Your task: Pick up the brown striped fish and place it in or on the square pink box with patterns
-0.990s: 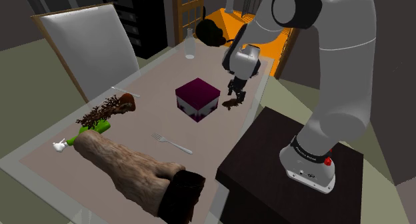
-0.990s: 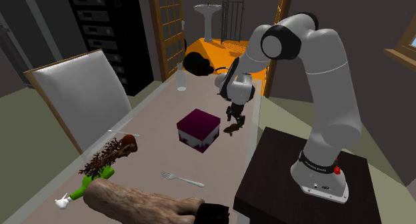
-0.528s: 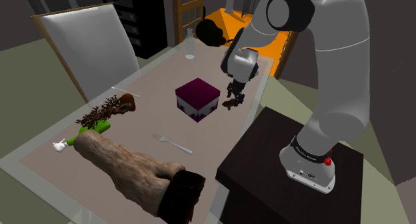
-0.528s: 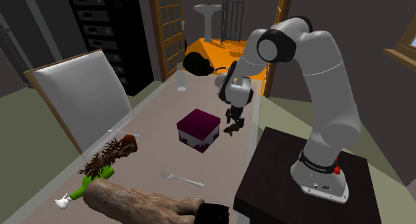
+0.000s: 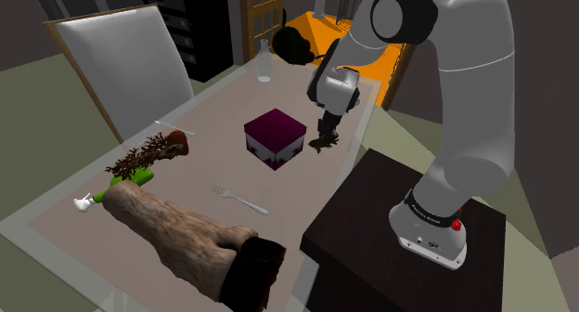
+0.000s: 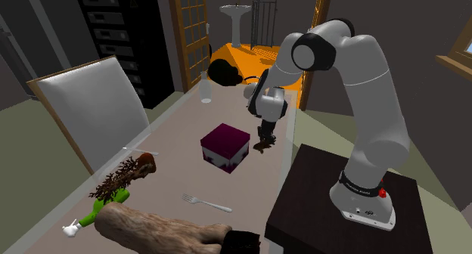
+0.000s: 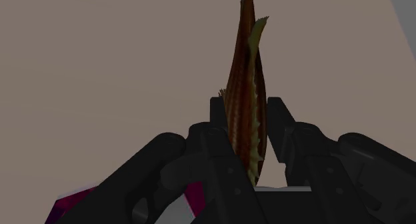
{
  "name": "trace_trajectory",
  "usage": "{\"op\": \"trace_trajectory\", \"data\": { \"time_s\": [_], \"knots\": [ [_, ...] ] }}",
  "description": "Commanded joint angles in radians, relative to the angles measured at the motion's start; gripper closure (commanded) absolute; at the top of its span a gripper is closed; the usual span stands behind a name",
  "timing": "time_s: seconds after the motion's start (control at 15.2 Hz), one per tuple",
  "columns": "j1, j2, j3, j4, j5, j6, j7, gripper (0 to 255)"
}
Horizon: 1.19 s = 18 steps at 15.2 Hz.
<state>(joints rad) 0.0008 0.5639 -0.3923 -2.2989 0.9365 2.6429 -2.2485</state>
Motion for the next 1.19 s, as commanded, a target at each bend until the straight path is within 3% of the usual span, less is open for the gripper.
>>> {"op": "trace_trajectory", "data": {
  "time_s": [0.0,0.26,1.12],
  "knots": [
    [0.0,0.0,0.0,0.0,0.0,0.0,0.0,255],
    [0.0,0.0,0.0,0.0,0.0,0.0,0.0,255],
    [0.102,-0.185,-0.136,-0.072,-0.198,-0.08,0.161,255]
  ]
}}
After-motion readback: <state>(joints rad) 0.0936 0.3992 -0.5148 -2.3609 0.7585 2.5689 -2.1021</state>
